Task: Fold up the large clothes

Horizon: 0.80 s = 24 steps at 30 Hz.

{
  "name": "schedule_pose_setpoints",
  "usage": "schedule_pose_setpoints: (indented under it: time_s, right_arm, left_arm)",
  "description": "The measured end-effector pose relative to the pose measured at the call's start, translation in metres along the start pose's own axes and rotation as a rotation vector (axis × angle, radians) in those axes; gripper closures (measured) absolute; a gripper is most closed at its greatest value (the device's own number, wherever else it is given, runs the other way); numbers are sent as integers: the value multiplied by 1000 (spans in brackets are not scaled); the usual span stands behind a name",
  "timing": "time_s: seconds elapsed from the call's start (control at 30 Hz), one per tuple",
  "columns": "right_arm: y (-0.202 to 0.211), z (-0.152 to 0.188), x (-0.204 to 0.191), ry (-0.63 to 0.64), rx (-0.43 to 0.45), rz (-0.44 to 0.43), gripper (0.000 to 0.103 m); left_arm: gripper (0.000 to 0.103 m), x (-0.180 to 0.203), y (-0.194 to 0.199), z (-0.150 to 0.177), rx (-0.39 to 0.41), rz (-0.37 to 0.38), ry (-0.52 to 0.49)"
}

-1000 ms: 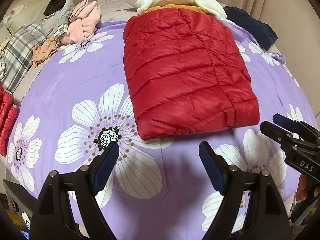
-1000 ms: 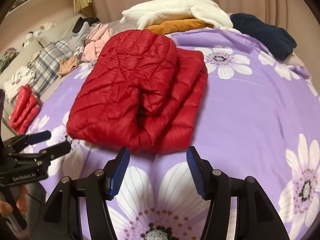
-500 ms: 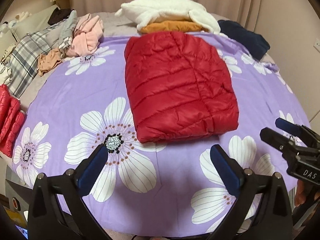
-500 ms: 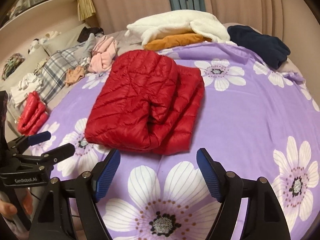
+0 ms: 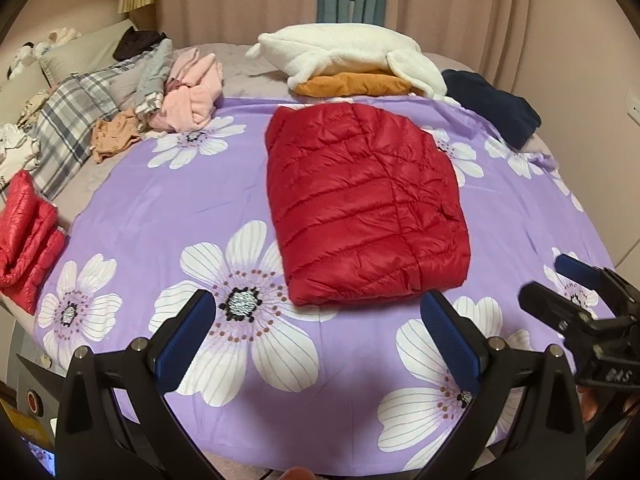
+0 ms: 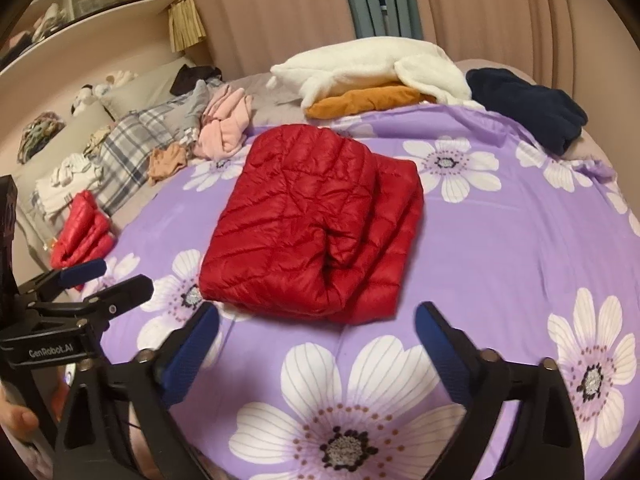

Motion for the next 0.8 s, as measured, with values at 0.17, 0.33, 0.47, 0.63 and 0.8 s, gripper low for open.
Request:
schedule_pose_setpoints:
  time_s: [0.17, 0.33, 0.47, 0.63, 0.8]
  right_arm:
    - [3, -4, -1, 3, 18, 3, 1]
    - [4, -6, -1, 7, 21, 20, 1]
    - [4, -6, -3, 25, 31, 23, 1]
    - [-5, -2, -2, 8, -10, 32, 1]
    - [-1, -4, -3, 12, 1, 40, 1]
  left_arm:
    - [0, 1, 2, 0, -4, -46, -28]
    - [0, 0, 4, 0, -10, -80, -31]
    - [0, -2, 4, -2, -5, -44, -8]
    - [0, -3, 0, 0, -20, -47, -8]
    - [0, -4, 0, 1, -21, -46, 0]
Point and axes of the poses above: each gripper's, at about its wrist camera, not at the fingertips, and y roughly against the way its jaws point, x to its right, z to its underside, the point moved 5 cm from there along -y, roughly the way its jaws point, and after that the axes turned 11 degrees about z, right-handed, at the moved point
